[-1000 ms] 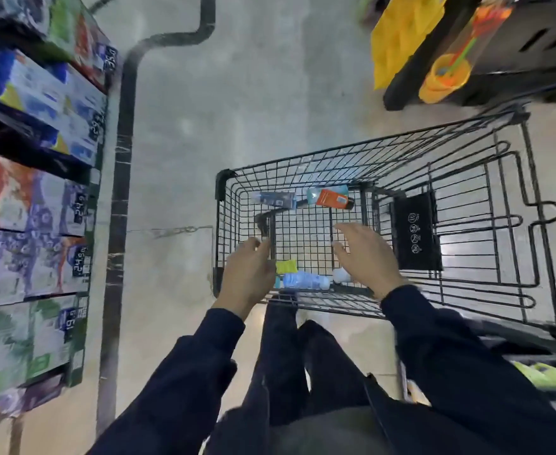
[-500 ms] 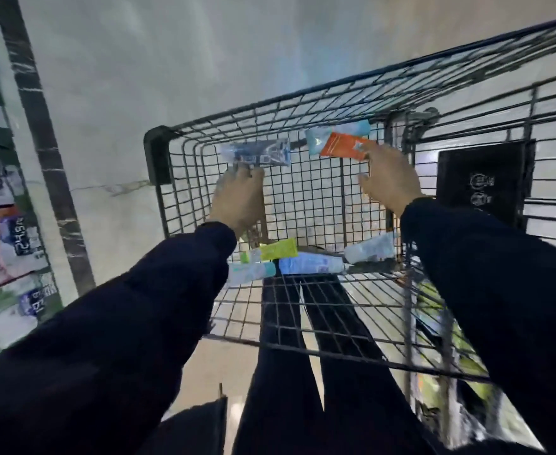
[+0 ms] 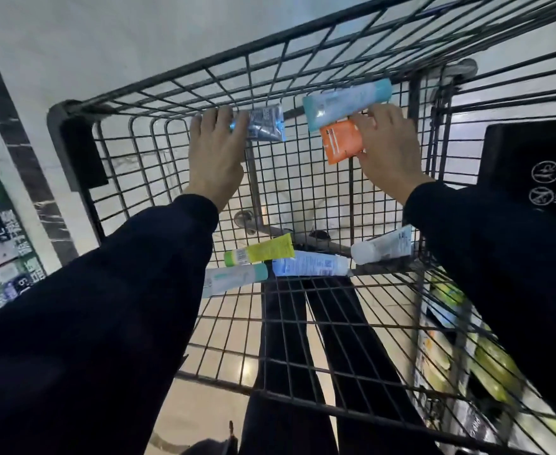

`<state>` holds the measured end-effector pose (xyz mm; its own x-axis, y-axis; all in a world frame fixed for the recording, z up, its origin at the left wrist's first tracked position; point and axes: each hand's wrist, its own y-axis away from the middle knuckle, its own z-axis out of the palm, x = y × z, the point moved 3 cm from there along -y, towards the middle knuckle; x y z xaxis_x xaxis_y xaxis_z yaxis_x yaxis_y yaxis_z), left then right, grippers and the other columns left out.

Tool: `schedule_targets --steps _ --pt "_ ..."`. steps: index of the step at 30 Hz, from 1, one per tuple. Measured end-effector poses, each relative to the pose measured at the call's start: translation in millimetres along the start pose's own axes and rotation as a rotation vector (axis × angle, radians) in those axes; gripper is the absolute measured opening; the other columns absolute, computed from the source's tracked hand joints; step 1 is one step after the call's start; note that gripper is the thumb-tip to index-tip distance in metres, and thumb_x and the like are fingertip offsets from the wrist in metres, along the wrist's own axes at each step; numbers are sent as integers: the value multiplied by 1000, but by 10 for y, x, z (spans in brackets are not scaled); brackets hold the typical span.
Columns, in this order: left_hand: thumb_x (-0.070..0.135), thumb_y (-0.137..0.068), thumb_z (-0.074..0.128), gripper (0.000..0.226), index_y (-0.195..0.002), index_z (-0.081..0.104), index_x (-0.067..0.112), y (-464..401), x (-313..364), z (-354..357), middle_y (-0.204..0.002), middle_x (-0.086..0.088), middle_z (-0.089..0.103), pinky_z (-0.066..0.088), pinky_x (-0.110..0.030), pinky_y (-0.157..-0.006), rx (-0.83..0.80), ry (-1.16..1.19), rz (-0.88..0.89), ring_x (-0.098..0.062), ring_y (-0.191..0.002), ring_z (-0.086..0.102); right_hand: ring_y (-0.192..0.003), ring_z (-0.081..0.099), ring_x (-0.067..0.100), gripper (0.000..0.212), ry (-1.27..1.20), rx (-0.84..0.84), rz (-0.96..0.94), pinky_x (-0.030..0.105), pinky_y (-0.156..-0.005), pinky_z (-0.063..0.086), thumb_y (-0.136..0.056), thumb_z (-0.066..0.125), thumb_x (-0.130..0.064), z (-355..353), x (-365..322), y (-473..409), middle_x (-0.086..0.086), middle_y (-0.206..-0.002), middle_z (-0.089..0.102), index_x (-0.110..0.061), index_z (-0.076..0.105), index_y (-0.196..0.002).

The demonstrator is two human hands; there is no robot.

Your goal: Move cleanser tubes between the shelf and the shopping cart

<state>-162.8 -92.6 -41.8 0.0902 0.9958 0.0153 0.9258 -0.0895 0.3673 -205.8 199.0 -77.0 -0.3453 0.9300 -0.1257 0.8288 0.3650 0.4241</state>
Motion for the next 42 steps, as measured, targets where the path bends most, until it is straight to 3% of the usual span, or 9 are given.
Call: schedule_targets --steps 7,11,14,16,19,26,31,36,42 --pt "-4 -81 57 58 -135 45 14 -33 -66 86 -125 -14 56 42 -55 -93 4 -36 1 -39 -112 50 -113 52 35 63 -104 -120 15 49 -85 52 -85 73 -32 17 36 88 14 -123 58 -15 50 -141" --pt "7 -89 53 46 -135 48 8 3 -3 5 -127 -19 53 47 -58 -84 -135 80 -25 -42 -113 50 -89 60 24 34 -536 -228 187 37 -71 51 -88 63 -38 -96 -48 336 4 -99 63 -23 63 -118" --pt "19 -95 56 39 -133 57 10 114 128 -113 -120 -14 58 55 -46 -81 -289 424 -125 -33 -102 59 -84 63 22 18 -1194 -315 484 23 -67 56 -100 56 -22 -223 -183 594 4 -98 68 -19 67 -115" --pt "15 -92 64 26 -117 67 12 286 226 -225 -110 -8 65 55 -39 -77 -435 818 -307 -26 -91 66 -100 66 29 20 -1484 -366 593 35 -86 60 -103 52 -20 -315 -244 780 6 -109 72 -18 67 -117" --pt "9 -87 68 20 -106 72 13 603 373 -491 -111 -10 72 58 -48 -90 -587 1303 -497 -33 -104 69 -112 68 33 21 -1652 -370 623 54 -100 56 -101 62 -23 -574 -329 1047 9 -119 74 -20 66 -121" --pt "6 -86 56 47 -132 55 2 1150 866 -1780 -117 -11 61 56 -44 -86 -647 1916 -414 -25 -104 59 -107 74 23 48 -1702 -85 582 50 -101 55 -80 81 -34 -1758 -531 1709 2 -122 75 -23 66 -124" --pt "-5 -82 73 59 -137 53 2 1527 1123 -2716 -109 -9 64 57 -36 -78 -449 1849 -281 -23 -94 62 -91 75 24 31 -1865 141 532 36 -78 58 -91 73 -22 -2695 -634 2373 8 -112 78 -21 65 -121" --pt "0 -79 80 59 -129 57 21 2011 1276 -3476 -111 -2 69 55 -45 -96 -293 1678 -119 -23 -100 67 -94 73 27 42 -1956 362 471 40 -77 55 -83 75 -29 -3392 -808 3143 16 -117 75 -19 64 -122" --pt "2 -80 80 58 -128 56 24 2670 1457 -4033 -112 2 73 55 -38 -87 -218 1576 135 -18 -101 70 -95 72 27 48 -1979 613 445 47 -85 53 -78 77 -27 -3731 -1176 4060 13 -114 77 -17 64 -123"
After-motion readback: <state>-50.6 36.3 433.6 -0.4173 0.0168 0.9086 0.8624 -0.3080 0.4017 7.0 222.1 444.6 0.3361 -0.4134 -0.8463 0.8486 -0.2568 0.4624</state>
